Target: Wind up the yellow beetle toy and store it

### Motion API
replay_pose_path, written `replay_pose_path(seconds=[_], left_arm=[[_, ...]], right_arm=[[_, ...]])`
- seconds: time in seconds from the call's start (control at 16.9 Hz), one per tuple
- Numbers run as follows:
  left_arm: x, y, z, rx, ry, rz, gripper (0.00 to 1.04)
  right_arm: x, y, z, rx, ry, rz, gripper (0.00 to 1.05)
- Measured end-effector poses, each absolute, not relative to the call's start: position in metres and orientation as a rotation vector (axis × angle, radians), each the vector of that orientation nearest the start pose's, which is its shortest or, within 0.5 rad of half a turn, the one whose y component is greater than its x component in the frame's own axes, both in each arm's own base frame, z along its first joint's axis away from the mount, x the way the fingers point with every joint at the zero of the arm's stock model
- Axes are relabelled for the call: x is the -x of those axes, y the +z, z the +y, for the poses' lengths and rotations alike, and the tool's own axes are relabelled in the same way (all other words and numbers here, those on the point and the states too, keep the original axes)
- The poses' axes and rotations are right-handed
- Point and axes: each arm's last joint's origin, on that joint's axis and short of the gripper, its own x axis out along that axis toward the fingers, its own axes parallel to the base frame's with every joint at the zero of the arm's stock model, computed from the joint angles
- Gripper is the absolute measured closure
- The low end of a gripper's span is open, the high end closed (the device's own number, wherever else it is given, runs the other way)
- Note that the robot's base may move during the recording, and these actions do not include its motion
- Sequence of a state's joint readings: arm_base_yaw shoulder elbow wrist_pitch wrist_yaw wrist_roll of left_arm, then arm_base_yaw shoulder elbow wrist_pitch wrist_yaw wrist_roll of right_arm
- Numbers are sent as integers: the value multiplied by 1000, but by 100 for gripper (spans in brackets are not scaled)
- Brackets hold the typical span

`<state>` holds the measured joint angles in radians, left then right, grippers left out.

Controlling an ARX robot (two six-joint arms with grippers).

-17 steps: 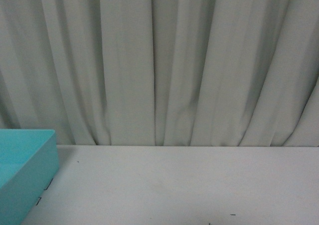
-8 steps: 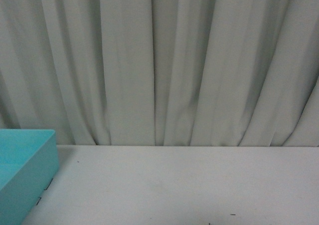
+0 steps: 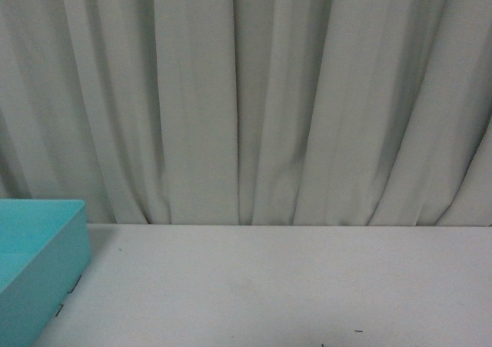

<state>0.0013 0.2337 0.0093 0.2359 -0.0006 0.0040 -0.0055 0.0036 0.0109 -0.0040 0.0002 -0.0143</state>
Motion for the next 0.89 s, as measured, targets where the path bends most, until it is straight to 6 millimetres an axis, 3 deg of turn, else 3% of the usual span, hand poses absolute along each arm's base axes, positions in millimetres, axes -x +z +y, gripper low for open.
replay_pose_path(seconds=[0.77,0.83,0.89], left_arm=[[-97,166,0,-4,1,-1,103],[-97,166,0,-3,1,-1,97],[-97,166,0,-3,1,-1,85]], right_arm=[[-97,167,-1,14,-6,-4,7],[-97,167,-1,14,-6,-4,7],[-97,167,-1,14,-6,-4,7]])
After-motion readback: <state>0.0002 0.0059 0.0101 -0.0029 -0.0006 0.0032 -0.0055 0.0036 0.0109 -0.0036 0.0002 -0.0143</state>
